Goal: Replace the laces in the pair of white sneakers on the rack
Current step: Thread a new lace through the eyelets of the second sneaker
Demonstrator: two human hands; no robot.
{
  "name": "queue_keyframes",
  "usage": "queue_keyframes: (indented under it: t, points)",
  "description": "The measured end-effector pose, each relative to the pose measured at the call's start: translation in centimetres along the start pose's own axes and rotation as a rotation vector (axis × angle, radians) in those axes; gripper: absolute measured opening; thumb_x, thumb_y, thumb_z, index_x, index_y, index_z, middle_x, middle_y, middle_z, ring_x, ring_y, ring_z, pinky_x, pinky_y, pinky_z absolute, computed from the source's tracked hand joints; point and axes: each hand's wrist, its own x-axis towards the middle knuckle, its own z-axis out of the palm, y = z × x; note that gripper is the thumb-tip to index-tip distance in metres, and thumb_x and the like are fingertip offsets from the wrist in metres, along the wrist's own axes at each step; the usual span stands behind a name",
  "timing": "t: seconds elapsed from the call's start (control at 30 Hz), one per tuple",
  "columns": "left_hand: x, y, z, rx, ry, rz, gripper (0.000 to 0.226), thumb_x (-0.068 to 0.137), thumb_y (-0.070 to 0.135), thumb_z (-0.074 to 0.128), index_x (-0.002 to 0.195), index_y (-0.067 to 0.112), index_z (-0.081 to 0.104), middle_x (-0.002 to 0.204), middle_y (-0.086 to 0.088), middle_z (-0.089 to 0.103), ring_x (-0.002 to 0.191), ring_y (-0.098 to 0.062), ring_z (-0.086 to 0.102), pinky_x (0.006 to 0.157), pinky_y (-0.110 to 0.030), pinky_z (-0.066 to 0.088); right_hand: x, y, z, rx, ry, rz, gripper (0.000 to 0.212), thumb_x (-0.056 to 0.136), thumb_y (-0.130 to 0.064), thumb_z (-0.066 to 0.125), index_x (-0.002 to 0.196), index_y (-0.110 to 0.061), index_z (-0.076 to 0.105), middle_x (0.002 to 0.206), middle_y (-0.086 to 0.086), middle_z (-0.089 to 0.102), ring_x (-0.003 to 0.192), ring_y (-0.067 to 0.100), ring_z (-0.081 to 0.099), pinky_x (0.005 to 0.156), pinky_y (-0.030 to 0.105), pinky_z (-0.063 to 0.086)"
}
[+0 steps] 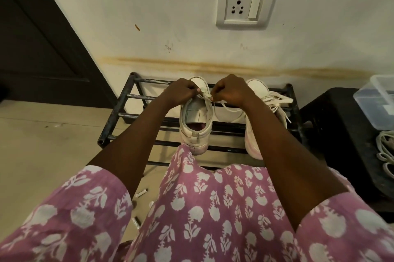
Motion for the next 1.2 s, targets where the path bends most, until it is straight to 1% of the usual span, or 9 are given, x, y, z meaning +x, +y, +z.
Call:
queue_keyframes:
  t: [0.3, 0.4, 0.6, 0.7, 0.77, 0.83, 0.93, 1.07, 1.2]
  points:
    - [-0.1, -1.2, -1.4, -0.197, 0.151, -0.038, 0.026, 0.097, 0.018, 0.048, 0.107, 0.009, 0.069, 0.11, -0.01, 0.069, 0.097, -0.02, 0.062, 0.083, -0.027, 0.043, 0.7, 1.4, 0.0, -0.011, 0.16, 0.241, 0.028, 0.09, -0.013, 0.052, 0.112, -0.001, 0.064, 0.114, 0.015, 0.063, 0.106, 0.029, 0.06, 0.085, 0.031, 0.049]
    - [-0.1, -1.6, -1.4, -0.195, 0.153, -0.072, 0.026, 0.096, 0.014, 0.048, 0.11, 0.007, 0.068, 0.114, -0.01, 0.067, 0.108, -0.023, 0.06, 0.094, -0.031, 0.042, 0.5, 1.9, -1.1, -0.179, 0.197, 0.316, 0.029, 0.088, -0.008, 0.048, 0.114, 0.001, 0.058, 0.117, 0.019, 0.059, 0.108, 0.035, 0.058, 0.09, 0.037, 0.05]
    - [-0.5, -2.4, -1.0, -0.236, 0.108, -0.095, 0.023, 0.09, 0.012, 0.057, 0.109, 0.007, 0.069, 0.109, -0.01, 0.069, 0.101, -0.017, 0.06, 0.089, -0.03, 0.045, 0.3, 3.0, -3.0, -0.414, 0.314, 0.504, 0.037, 0.092, -0.014, 0.045, 0.128, -0.004, 0.049, 0.131, 0.016, 0.048, 0.124, 0.036, 0.044, 0.098, 0.04, 0.037]
    - [-0.8, -2.4, -0.7, -0.25, 0.083, -0.069, 0.023, 0.088, 0.016, 0.063, 0.108, 0.006, 0.07, 0.106, -0.012, 0.07, 0.102, -0.021, 0.062, 0.092, -0.033, 0.046, 0.6, 2.5, -2.5, -0.346, 0.147, 0.397, 0.034, 0.085, -0.007, 0.058, 0.119, -0.001, 0.055, 0.126, 0.018, 0.053, 0.119, 0.036, 0.05, 0.092, 0.039, 0.042]
    - [-0.9, -2.2, -0.6, -0.233, 0.078, -0.045, 0.023, 0.087, 0.018, 0.065, 0.106, 0.007, 0.071, 0.105, -0.011, 0.07, 0.097, -0.018, 0.062, 0.085, -0.026, 0.046, 0.8, 1.7, -1.7, -0.276, 0.037, 0.258, 0.029, 0.085, -0.008, 0.06, 0.113, 0.001, 0.06, 0.122, 0.017, 0.058, 0.113, 0.033, 0.055, 0.081, 0.031, 0.043]
    - [-1.0, -1.9, -0.6, -0.214, 0.07, -0.026, 0.023, 0.086, 0.019, 0.066, 0.105, 0.007, 0.071, 0.103, -0.01, 0.07, 0.092, -0.013, 0.06, 0.077, -0.02, 0.042, 1.0, 1.1, -0.5, -0.202, -0.018, 0.132, 0.028, 0.088, -0.013, 0.058, 0.112, -0.001, 0.066, 0.118, 0.014, 0.063, 0.109, 0.029, 0.058, 0.084, 0.03, 0.045]
    - [-0.8, -1.3, -0.6, -0.153, 0.056, -0.026, 0.024, 0.085, 0.021, 0.066, 0.104, 0.007, 0.072, 0.104, -0.009, 0.07, 0.09, -0.012, 0.058, 0.071, -0.019, 0.041, 0.9, 0.6, 1.6, -0.058, 0.015, 0.052, 0.024, 0.088, -0.014, 0.062, 0.108, -0.005, 0.071, 0.109, 0.013, 0.069, 0.102, 0.026, 0.063, 0.089, 0.032, 0.048]
    - [-0.4, -0.5, -0.5, -0.098, -0.005, -0.07, 0.026, 0.085, 0.024, 0.065, 0.104, 0.008, 0.072, 0.107, -0.008, 0.069, 0.095, -0.017, 0.058, 0.077, -0.029, 0.044, 1.1, 0.9, 3.4, 0.093, 0.086, 0.078, 0.024, 0.085, -0.008, 0.065, 0.109, -0.006, 0.07, 0.112, 0.011, 0.069, 0.103, 0.022, 0.062, 0.078, 0.018, 0.038]
    - [-0.1, 0.0, -0.2, -0.065, -0.057, -0.104, 0.019, 0.083, 0.016, 0.061, 0.09, 0.001, 0.072, 0.092, -0.018, 0.065, 0.081, -0.021, 0.051, 0.067, -0.029, 0.039, 1.4, 1.2, 3.6, 0.101, 0.081, 0.1, 0.021, 0.084, -0.009, 0.066, 0.104, -0.004, 0.072, 0.108, 0.014, 0.069, 0.101, 0.027, 0.062, 0.082, 0.026, 0.044]
